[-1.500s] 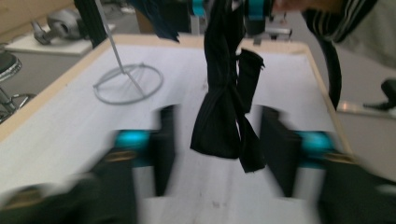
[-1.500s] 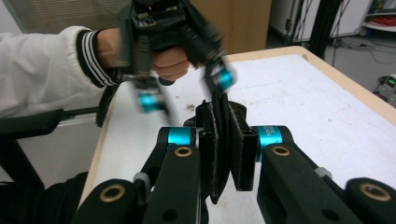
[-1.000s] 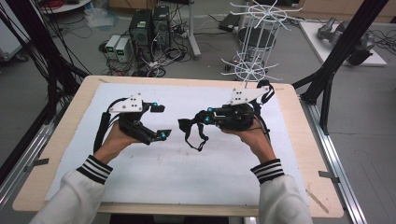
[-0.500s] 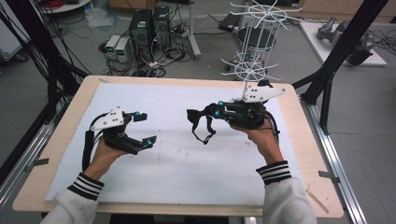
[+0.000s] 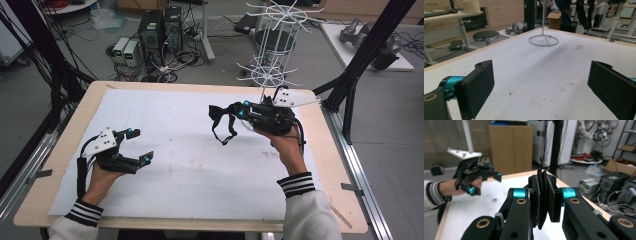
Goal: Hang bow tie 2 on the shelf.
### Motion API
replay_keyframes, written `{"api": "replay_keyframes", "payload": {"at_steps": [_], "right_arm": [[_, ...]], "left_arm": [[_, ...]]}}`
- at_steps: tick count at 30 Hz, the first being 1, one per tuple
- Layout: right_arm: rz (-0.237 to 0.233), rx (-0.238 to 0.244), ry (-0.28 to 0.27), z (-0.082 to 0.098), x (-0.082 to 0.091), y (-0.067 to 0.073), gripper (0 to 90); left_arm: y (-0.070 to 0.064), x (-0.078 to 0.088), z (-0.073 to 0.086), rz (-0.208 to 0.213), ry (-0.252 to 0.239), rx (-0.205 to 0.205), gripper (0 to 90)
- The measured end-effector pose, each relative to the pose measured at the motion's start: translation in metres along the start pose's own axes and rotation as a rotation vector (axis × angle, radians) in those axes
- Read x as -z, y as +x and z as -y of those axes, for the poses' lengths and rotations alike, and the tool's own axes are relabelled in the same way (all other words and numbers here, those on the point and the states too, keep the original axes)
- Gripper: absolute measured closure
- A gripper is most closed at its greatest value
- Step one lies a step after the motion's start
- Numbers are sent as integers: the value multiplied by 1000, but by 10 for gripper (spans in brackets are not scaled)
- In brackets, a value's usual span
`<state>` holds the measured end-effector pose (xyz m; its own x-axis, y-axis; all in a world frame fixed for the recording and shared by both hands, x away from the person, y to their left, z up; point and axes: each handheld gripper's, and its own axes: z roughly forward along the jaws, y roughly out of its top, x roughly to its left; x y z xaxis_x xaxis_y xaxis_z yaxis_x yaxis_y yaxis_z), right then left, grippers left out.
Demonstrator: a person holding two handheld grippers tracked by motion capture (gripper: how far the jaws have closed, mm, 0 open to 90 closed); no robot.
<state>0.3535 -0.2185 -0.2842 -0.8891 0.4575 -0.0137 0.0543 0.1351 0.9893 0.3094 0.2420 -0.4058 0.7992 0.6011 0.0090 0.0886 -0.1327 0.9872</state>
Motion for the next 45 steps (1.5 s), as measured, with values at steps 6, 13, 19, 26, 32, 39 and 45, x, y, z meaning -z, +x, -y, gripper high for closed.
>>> {"api": "replay_keyframes", "payload": {"at_steps": [6,13,19,26,32,39,45], "right_arm": [[72,-11,-53,-2,13,-6,830],[151,-26,-81,0,19,-15,830],[212,-39,-104,0,23,-21,830],[277,-42,-119,-3,27,-26,829],[312,-58,-133,-2,31,-33,829],[354,-60,-153,0,34,-38,829],[383,-73,-156,2,37,-44,828]], "left_arm": [[0,11,17,-45,-22,32,75],[-1,19,27,-95,-38,38,75],[-1,22,33,-120,-54,34,75],[0,23,39,-133,-63,47,74],[0,24,40,-145,-84,51,74],[0,25,42,-158,-94,51,75],[-1,26,45,-167,-97,50,75]]}}
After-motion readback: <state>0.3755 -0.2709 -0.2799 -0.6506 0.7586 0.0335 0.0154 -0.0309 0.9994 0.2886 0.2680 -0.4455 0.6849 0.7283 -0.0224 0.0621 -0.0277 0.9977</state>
